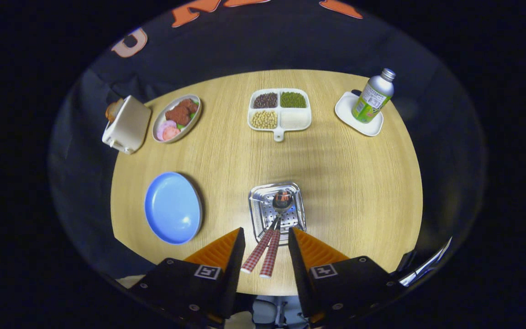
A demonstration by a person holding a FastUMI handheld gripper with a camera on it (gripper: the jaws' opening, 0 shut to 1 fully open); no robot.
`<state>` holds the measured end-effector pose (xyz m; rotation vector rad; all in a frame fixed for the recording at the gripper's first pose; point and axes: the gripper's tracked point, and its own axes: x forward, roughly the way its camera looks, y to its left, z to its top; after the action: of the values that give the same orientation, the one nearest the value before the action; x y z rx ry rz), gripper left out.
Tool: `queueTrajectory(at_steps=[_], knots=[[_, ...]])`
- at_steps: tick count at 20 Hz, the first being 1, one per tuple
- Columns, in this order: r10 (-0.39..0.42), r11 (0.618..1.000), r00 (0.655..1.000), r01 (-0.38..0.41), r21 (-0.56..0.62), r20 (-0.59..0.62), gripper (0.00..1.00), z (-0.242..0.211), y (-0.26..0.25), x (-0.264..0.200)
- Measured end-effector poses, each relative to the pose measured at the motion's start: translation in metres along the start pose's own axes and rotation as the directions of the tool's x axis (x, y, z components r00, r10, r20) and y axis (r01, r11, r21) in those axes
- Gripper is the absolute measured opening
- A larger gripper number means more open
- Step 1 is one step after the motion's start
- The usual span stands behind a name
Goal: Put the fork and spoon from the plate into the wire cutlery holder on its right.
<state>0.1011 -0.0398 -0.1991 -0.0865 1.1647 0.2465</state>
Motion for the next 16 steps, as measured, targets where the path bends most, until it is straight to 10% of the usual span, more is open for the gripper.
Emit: queueTrajectory(at_steps=[7, 16], knots=[[-0.002, 0.999, 0.92, 0.016, -0.033, 0.392, 0.99, 0.074, 0.004, -0.085], [-0.041, 0.999, 0.691, 0.03, 0.027, 0.722, 0.99, 0.084, 0.012, -0.181]])
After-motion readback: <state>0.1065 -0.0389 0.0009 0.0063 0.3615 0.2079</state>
